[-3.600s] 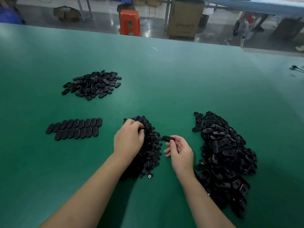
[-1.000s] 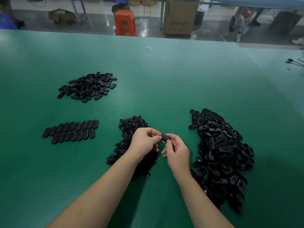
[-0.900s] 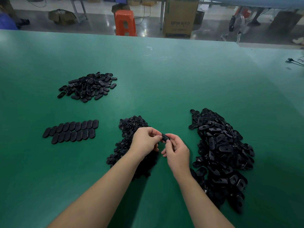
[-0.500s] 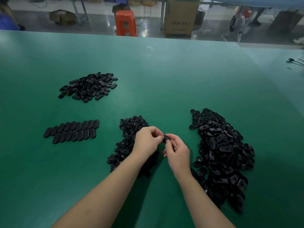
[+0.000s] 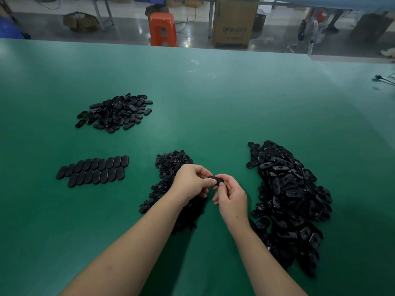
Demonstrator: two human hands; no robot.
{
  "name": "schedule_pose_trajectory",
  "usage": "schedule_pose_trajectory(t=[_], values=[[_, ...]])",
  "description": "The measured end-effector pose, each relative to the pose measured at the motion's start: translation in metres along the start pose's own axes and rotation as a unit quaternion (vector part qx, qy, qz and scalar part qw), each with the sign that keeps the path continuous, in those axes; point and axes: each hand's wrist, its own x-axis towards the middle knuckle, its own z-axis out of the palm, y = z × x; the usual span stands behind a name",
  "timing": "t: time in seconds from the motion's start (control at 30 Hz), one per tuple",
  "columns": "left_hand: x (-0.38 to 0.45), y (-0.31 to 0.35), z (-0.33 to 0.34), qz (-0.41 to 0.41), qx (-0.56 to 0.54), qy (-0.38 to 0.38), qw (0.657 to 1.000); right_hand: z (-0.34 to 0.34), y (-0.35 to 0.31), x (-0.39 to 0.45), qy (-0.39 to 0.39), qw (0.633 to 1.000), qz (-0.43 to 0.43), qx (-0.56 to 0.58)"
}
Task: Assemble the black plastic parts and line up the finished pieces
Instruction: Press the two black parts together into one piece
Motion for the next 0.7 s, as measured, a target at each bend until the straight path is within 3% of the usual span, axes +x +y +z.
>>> schedule_pose_trajectory(t=[0.4, 0.7], values=[[-0.0035, 0.0043, 0.0020, -0.010, -0.012, -0.012, 1.000, 0.0006, 0.0011, 0.0005, 0.006, 1.000, -0.006, -0.008], [-0.0053, 0.0027, 0.0066, 0.014, 0.040, 0.027, 0.999, 0.0009, 0.0015, 0.0019, 0.010, 1.000, -0.007, -0.023]])
